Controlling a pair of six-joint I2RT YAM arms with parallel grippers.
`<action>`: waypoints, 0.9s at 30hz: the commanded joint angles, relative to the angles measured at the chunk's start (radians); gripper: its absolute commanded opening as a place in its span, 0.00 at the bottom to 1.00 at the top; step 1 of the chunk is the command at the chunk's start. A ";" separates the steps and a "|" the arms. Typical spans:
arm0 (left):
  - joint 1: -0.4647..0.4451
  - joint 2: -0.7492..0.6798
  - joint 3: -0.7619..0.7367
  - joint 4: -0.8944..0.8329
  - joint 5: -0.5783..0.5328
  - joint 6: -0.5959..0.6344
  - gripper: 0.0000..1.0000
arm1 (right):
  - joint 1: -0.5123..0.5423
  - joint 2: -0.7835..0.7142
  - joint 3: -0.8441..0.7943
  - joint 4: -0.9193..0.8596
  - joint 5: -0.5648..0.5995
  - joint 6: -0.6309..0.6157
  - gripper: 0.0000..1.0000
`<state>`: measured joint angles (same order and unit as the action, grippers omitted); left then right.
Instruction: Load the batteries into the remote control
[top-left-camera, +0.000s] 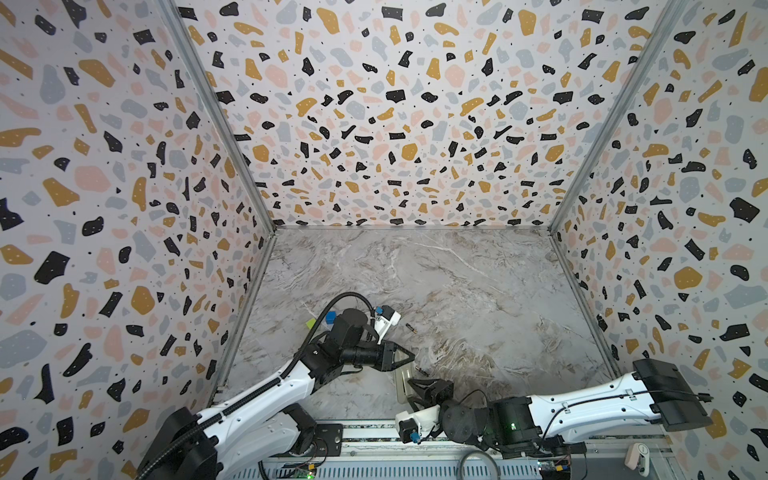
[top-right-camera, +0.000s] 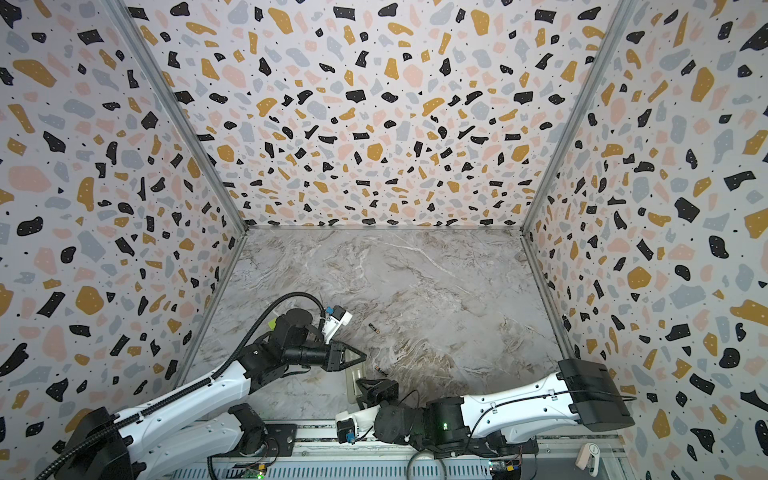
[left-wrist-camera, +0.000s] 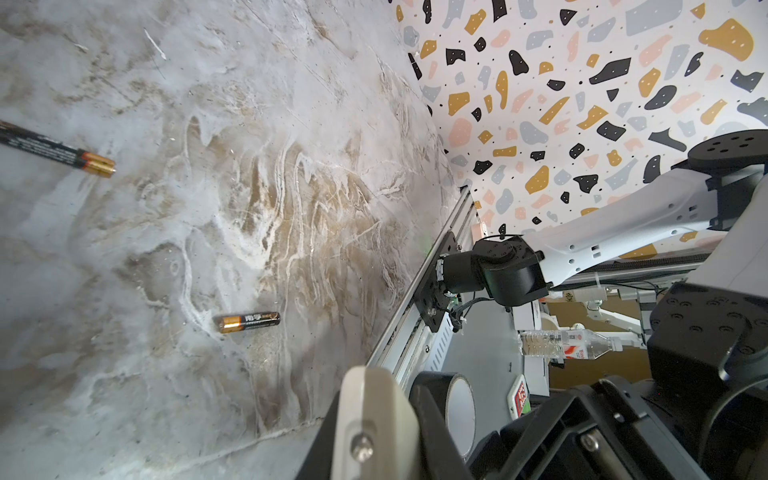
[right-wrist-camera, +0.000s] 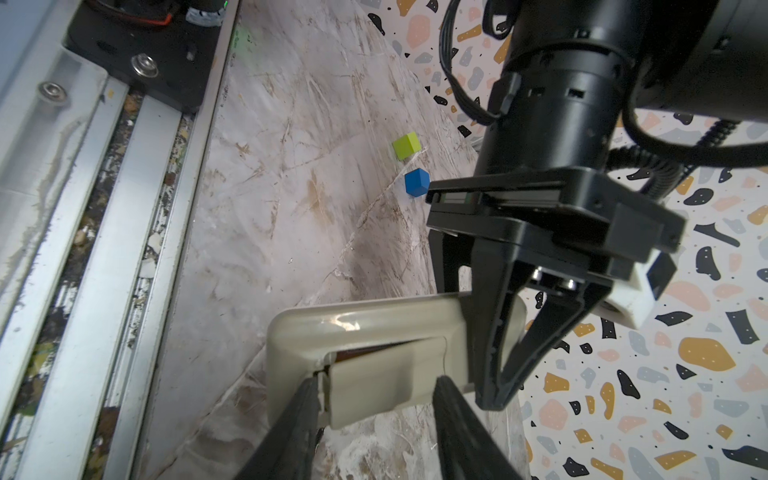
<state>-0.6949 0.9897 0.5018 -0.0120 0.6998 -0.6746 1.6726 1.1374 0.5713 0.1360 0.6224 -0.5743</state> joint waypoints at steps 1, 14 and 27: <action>0.002 -0.004 0.014 -0.021 0.043 -0.008 0.00 | -0.010 -0.027 0.000 0.043 0.042 0.011 0.53; 0.011 -0.013 0.022 -0.001 0.046 -0.037 0.00 | -0.010 -0.003 0.001 0.035 0.025 0.024 0.62; 0.012 -0.024 0.043 0.007 0.020 -0.063 0.00 | -0.010 0.001 -0.002 0.035 0.023 0.030 0.68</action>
<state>-0.6880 0.9825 0.5056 -0.0292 0.7162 -0.7231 1.6665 1.1381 0.5709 0.1581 0.6258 -0.5629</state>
